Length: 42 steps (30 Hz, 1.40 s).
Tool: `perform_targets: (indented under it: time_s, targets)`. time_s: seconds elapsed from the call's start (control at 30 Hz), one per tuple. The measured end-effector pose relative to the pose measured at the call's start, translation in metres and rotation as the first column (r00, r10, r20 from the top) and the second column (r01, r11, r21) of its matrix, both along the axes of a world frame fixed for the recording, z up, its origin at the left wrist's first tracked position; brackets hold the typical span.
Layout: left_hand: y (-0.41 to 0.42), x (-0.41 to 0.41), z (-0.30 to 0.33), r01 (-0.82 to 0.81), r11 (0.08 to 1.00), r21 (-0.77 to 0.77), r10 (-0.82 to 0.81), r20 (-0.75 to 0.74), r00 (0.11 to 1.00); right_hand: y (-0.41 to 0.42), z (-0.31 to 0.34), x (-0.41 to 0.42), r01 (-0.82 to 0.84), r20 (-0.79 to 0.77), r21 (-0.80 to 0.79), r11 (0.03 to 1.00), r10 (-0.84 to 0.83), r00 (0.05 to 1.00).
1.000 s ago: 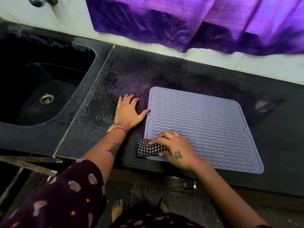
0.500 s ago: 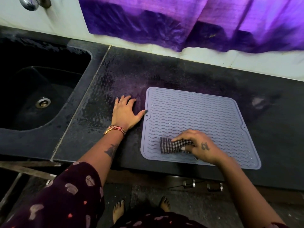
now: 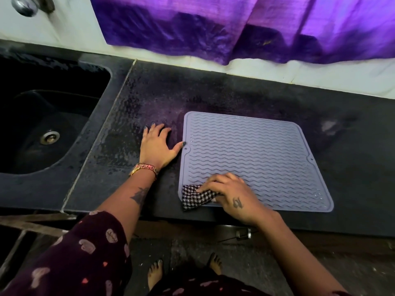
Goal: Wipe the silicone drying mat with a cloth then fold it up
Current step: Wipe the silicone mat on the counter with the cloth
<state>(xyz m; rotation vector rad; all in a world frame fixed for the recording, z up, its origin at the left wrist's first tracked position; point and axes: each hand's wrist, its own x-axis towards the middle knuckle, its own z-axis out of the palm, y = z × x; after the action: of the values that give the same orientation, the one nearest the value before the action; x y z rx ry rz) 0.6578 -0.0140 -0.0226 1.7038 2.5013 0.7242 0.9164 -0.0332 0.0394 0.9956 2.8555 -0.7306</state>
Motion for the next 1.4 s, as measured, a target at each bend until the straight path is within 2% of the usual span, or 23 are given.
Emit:
perform_targets:
  time_s: [0.2, 0.27, 0.4, 0.53, 0.63, 0.9, 1.1, 1.23, 1.4]
  targets:
    - [-0.002, 0.001, 0.000, -0.004, 1.000, -0.009, 0.004, -0.013, 1.000, 0.018, 0.005, 0.025, 0.051, 0.004, -0.100, 0.994, -0.050, 0.999]
    - [-0.002, 0.001, 0.001, -0.004, 1.000, -0.003, 0.004, -0.008, 1.000, 0.027, 0.009, 0.035, 0.097, -0.008, -0.064, 0.993, -0.098, 0.995]
    - [0.001, 0.001, 0.001, 0.005, 1.000, -0.024, -0.006, -0.015, 1.000, 0.026, 0.016, 0.032, 0.164, -0.179, 0.040, 0.986, -0.154, 0.972]
    - [0.001, 0.001, 0.002, 0.007, 1.000, -0.024, -0.007, -0.015, 1.000, -0.001, 0.001, 0.009, 0.080, -0.109, -0.012, 0.997, -0.080, 0.991]
    - [0.000, 0.002, 0.003, 0.013, 0.999, -0.034, -0.013, -0.023, 1.000, -0.011, -0.012, 0.011, 0.107, -0.099, 0.030, 0.994, -0.103, 0.990]
    - [-0.003, 0.002, 0.004, 0.024, 1.000, -0.017, -0.024, -0.052, 0.998, 0.008, -0.007, 0.055, 0.162, -0.094, -0.048, 0.986, -0.166, 0.982]
    - [-0.004, 0.005, 0.008, 0.048, 0.998, -0.047, -0.052, -0.080, 0.995, 0.025, -0.002, 0.074, 0.303, -0.198, 0.030, 0.953, -0.291, 0.936]
    - [-0.004, 0.006, 0.011, 0.110, 0.991, -0.076, -0.119, -0.139, 0.983, 0.010, -0.013, 0.064, 0.236, -0.173, 0.025, 0.971, -0.229, 0.958]
    - [-0.006, 0.008, 0.014, 0.119, 0.986, -0.112, -0.137, -0.168, 0.976, 0.011, -0.019, 0.082, 0.260, -0.202, -0.003, 0.966, -0.255, 0.945]
